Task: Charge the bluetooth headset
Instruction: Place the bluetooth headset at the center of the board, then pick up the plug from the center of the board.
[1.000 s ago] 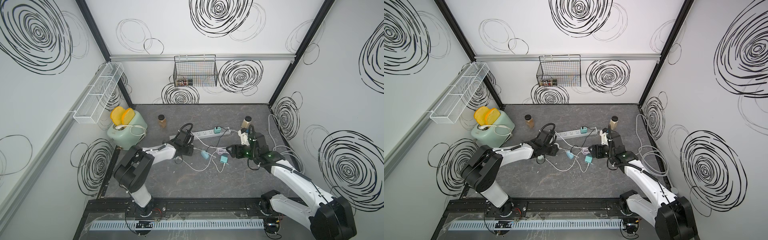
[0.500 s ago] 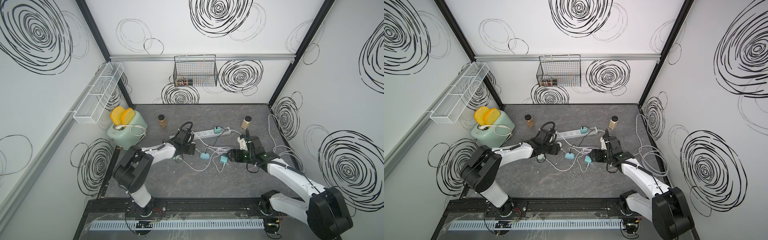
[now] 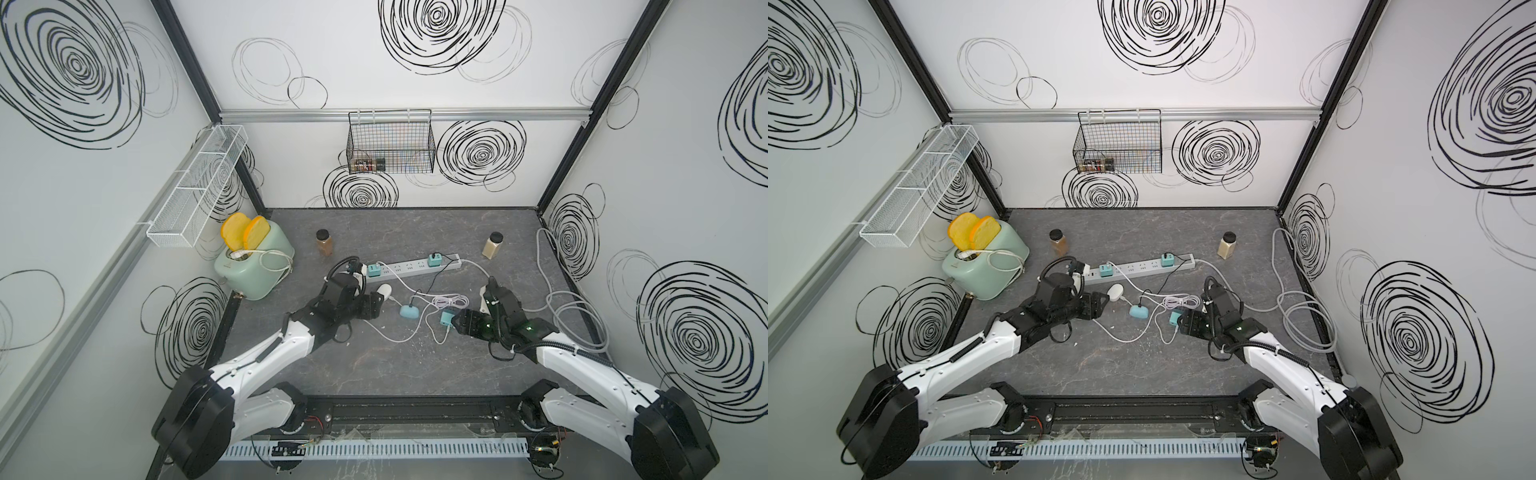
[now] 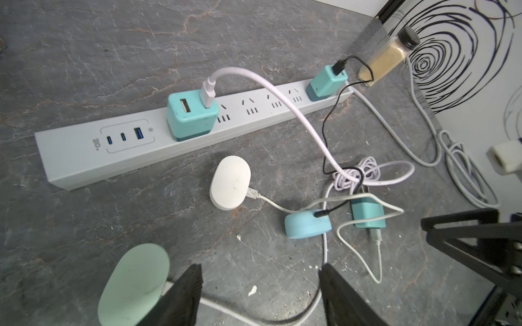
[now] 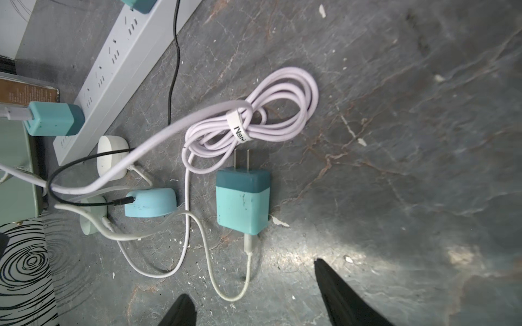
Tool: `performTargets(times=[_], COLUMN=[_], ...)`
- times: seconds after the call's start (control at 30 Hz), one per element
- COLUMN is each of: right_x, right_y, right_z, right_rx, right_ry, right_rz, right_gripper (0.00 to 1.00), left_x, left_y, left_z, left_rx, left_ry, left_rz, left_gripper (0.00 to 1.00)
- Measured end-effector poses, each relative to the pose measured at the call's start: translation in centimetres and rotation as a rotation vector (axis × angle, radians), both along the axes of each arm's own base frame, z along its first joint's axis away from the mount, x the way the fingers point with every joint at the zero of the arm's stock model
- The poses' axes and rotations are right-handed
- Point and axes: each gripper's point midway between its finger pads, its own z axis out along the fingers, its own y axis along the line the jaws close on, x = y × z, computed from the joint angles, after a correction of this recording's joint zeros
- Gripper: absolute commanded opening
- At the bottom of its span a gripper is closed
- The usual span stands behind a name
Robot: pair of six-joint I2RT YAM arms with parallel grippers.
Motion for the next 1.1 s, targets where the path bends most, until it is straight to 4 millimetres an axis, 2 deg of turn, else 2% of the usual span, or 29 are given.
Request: performTargets(times=[0.03,0.2,0.33,0.43,0.57,0.87,1.1], right_x=[0.0,0.1,0.6,1.1,1.9,2.9,3.4], right_y=[0.3,0.8,0.8,1.1,1.9,1.9,1.8], right_z=[-0.3,-1.7,-2.7,-3.1,-3.3,-4.4,-4.6], right_rx=[-0.001,-0.027,-0.063,-0.085,-0.106,-0.16,-0.18], right_ry=[0.008,0.042,0.057,0.061,0.054,0.042,0.025], right_rz=[-0.005,-0.035,-0.072,-0.088,-0.105,-0.17,-0.193], right_gripper=[0.61,0.61,0.72,0.73,0.62,0.63,0.42], left_x=[-0.4,-1.8,-2.4,-2.7,-2.9,-3.1,-3.2], left_y=[0.0,-0.1,-0.6,-0.7,-1.0,-1.2,-1.2], left_z=[0.1,0.5,0.3,0.0,-0.1,0.7,0.7], left_rx=[-0.014,-0.073,-0.093,-0.097,-0.105,-0.128,-0.129], left_ry=[-0.007,-0.033,-0.03,-0.019,-0.013,-0.028,-0.027], left_rz=[-0.003,-0.019,-0.046,-0.061,-0.076,-0.094,-0.093], left_gripper=[0.7,0.69,0.68,0.68,0.68,0.68,0.67])
